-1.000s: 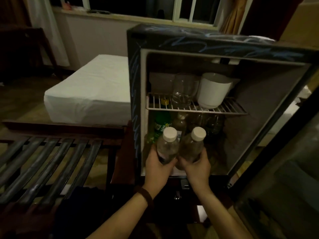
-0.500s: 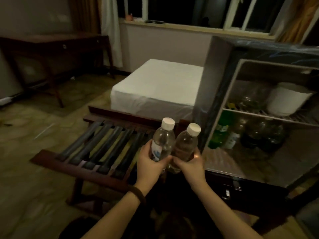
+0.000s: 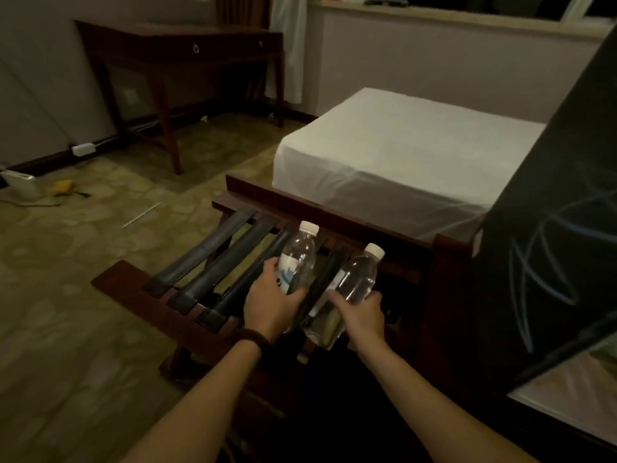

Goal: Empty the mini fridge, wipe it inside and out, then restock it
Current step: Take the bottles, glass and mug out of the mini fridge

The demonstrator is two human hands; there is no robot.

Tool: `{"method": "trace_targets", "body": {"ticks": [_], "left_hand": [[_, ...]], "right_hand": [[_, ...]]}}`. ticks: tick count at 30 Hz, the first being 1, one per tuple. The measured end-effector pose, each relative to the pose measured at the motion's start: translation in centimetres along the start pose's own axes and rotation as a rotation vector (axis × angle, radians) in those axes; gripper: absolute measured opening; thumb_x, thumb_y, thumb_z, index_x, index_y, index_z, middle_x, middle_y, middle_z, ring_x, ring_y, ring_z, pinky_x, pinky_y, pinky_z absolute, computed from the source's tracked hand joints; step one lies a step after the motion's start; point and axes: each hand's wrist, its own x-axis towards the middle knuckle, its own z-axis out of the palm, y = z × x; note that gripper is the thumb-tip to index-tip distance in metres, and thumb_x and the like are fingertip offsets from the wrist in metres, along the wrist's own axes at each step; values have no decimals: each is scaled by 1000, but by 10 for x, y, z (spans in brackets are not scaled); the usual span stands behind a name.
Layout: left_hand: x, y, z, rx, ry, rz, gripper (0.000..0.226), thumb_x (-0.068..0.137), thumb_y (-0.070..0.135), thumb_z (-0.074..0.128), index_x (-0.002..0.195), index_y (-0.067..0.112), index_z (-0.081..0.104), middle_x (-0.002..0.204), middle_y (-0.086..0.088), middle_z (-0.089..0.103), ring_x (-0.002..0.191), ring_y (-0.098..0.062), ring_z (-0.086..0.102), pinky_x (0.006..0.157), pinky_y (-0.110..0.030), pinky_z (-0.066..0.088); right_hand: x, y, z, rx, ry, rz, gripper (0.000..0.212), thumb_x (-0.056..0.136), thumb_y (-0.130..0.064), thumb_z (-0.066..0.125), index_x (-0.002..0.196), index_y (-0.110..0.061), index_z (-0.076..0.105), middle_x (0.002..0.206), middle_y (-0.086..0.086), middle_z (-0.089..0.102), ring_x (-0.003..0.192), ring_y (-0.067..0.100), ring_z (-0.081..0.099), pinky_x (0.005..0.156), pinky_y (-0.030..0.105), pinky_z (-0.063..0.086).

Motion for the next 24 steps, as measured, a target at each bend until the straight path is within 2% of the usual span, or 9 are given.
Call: {"method": "trace_targets", "body": {"ticks": [5,10,13,14,16,18,19,21,24], "left_hand": [[24,-31,21,278,-24,6,48,76,51,66,115,30,48,96,10,63,85,-9,59,72,-27,47],[48,-49,45,458,-89,30,31,80,53,60,96,27,56,88,8,64,78,-7,59,70,-29,52],[54,-53,52,508,-95,36,35,79,56,58,92,23,57,98,2,58,85,-11,55,74,-32,52],[55,-53,52,501,-113,27,38,79,57,57,95,22,57,104,-1,56,91,-14,54,79,-35,52],[56,-50,51,599,-194,-11,54,81,58,54,118,18,52,123,-8,50,110,-21,49,92,-40,47],[50,-42,48,785,-216,-4,70,84,57,51,139,16,33,141,-11,36,128,-27,35,104,-47,35],[43,-38,47,832,-179,33,71,86,55,48,142,17,27,146,-10,31,133,-27,30,107,-50,28],[23,-26,45,777,-70,148,63,89,47,49,142,19,28,147,-7,29,136,-25,24,111,-50,21],[-11,-1,47,574,21,277,55,87,34,57,136,16,38,143,-8,36,134,-24,26,112,-42,24]], "right_hand": [[36,18,22,-183,-47,50,81,74,-43,74,132,-6,32,128,12,51,112,30,54,87,35,48],[57,26,30,-369,-26,-5,71,79,-38,70,132,-8,33,132,11,43,111,28,53,83,35,49],[61,30,29,-402,-105,-7,75,80,-42,68,136,-12,29,139,12,38,118,30,49,83,30,44],[61,32,29,-356,-135,24,76,80,-44,67,137,-13,28,139,13,40,118,30,49,87,33,46],[54,35,24,-285,-162,52,75,80,-48,65,137,-15,28,137,12,44,119,29,50,94,40,46],[43,36,14,-261,-196,11,71,81,-47,65,135,-16,32,130,6,49,116,25,52,95,41,47],[36,34,8,-243,-221,-11,67,82,-45,65,134,-17,34,123,1,51,112,21,54,93,40,49],[19,32,-9,-224,-266,-46,61,84,-38,65,133,-18,35,117,-5,50,104,15,55,87,31,50],[-7,29,-36,-291,-288,-116,58,86,-28,65,136,-20,37,133,-2,46,109,9,49,82,19,40]]}}
